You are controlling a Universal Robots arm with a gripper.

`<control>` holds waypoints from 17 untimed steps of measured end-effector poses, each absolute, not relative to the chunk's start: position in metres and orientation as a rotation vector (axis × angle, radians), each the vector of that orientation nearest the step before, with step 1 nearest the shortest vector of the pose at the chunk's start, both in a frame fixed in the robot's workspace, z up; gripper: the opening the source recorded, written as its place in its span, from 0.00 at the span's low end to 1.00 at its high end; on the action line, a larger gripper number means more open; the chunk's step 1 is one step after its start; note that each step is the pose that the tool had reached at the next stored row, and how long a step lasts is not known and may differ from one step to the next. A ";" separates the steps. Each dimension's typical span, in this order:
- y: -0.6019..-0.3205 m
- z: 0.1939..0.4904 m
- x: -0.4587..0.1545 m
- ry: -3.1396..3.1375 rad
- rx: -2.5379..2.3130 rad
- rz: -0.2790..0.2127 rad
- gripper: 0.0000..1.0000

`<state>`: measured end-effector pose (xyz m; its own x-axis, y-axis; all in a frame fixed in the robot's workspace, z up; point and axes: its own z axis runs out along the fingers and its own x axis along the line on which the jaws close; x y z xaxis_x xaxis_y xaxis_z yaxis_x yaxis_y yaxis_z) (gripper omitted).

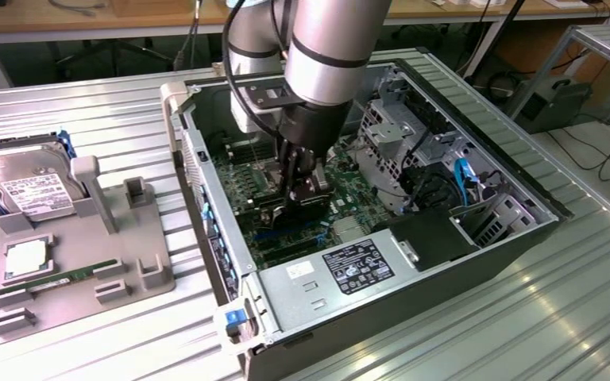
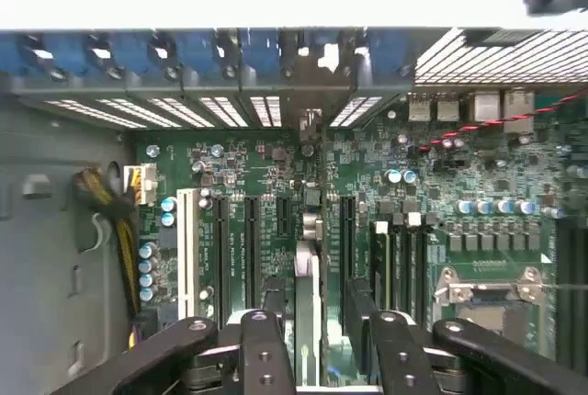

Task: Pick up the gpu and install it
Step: 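Insert the gpu into the slot, then press down on the gpu until it lock into place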

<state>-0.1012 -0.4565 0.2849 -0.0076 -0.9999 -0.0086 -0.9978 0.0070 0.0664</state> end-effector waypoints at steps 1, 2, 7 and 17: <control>-0.456 0.293 -0.101 -2.200 2.184 -0.083 0.14; -0.456 0.293 -0.101 -2.200 2.184 -0.083 0.11; -0.456 0.293 -0.101 -2.200 2.184 -0.083 0.11; -0.456 0.290 -0.102 -2.204 2.187 -0.075 0.11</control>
<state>-0.1018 -0.4557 0.2904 -0.0077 -0.9999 -0.0086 -0.9982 0.0072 0.0596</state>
